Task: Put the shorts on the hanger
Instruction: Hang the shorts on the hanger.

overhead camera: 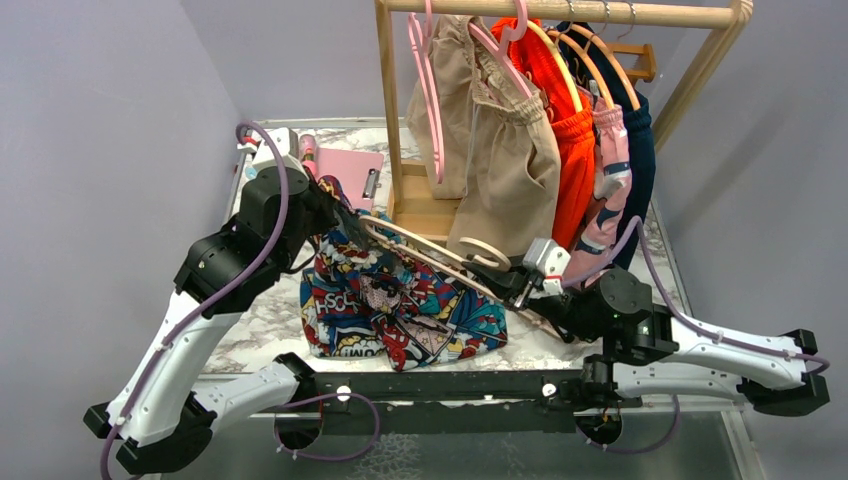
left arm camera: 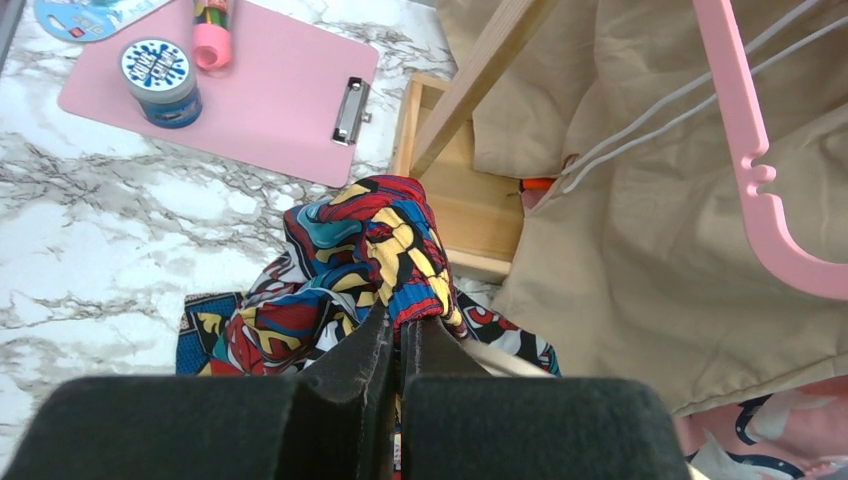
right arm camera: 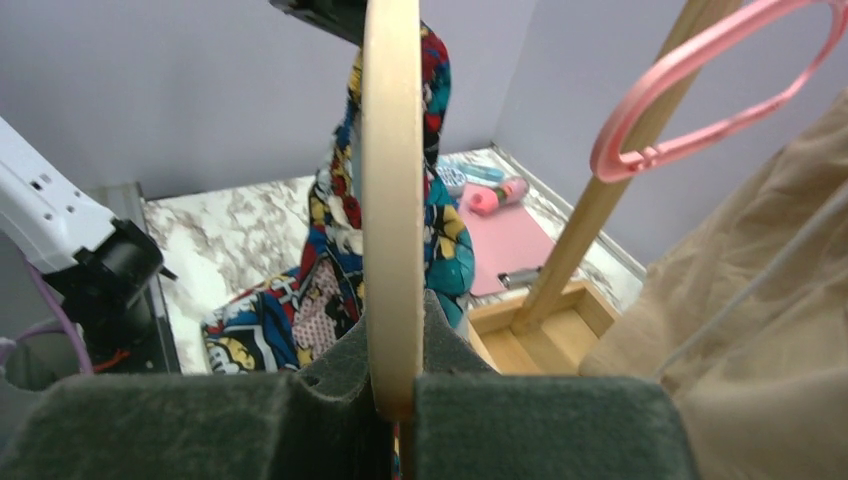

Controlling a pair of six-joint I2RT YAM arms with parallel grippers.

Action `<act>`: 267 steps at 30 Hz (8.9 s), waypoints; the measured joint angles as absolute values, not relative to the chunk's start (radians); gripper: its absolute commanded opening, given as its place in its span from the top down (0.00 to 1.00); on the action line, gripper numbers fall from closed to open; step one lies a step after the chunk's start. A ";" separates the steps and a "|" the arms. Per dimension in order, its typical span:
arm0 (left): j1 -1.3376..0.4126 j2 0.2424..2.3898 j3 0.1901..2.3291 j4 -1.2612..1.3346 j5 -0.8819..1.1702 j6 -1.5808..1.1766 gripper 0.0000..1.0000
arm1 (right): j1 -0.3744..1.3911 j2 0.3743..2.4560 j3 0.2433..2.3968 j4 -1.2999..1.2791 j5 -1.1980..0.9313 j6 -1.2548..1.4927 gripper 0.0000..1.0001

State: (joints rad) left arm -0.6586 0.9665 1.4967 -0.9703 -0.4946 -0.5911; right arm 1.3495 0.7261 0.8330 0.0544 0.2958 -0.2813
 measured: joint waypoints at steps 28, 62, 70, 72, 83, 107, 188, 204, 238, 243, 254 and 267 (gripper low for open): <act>-0.659 0.971 1.464 -0.950 -0.355 -0.672 1.00 | 1.356 1.220 0.808 0.705 0.515 -0.429 0.99; -0.659 0.891 1.385 -0.853 -0.019 -0.744 1.00 | 1.346 1.479 0.932 0.984 0.469 -0.321 0.99; -0.654 0.858 1.386 -0.800 0.023 -0.735 0.65 | 1.344 1.505 0.931 1.132 0.465 -0.303 0.99; -0.655 0.852 1.396 -0.786 0.045 -0.732 0.51 | 1.344 1.506 0.931 1.156 0.458 -0.303 0.99; -0.657 0.831 1.496 -0.796 0.124 -0.694 0.01 | 1.335 1.499 0.931 1.284 0.432 -0.303 0.99; -0.658 0.539 1.446 -0.531 -0.168 -0.524 0.01 | 1.334 0.883 1.015 0.710 0.142 -0.336 0.99; -0.659 0.707 1.168 -0.315 0.338 -0.605 1.00 | 1.333 0.807 0.795 0.619 0.233 -0.296 0.99; -0.659 0.656 1.058 -0.281 0.482 -0.653 0.85 | 1.333 0.918 0.794 0.724 0.256 -0.297 0.99; -0.662 0.839 1.486 -0.274 0.600 -0.185 0.01 | 1.333 0.567 0.745 0.353 0.161 -0.242 0.99; -0.662 0.847 1.415 -0.281 0.583 -0.200 0.01 | 1.333 0.564 0.745 0.242 0.105 -0.200 0.99; -0.662 0.680 1.350 -0.431 -0.180 -0.345 0.01 | 1.333 0.574 0.727 0.200 0.095 -0.175 0.99; -0.662 1.033 1.386 -0.925 -0.752 -0.497 0.01 | 1.333 0.723 0.709 0.271 0.096 -0.176 0.99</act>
State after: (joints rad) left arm -0.6624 1.0332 1.3857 -0.9253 -0.7521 -0.4969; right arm 1.3331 0.7235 0.7086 0.2710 0.0963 -0.1757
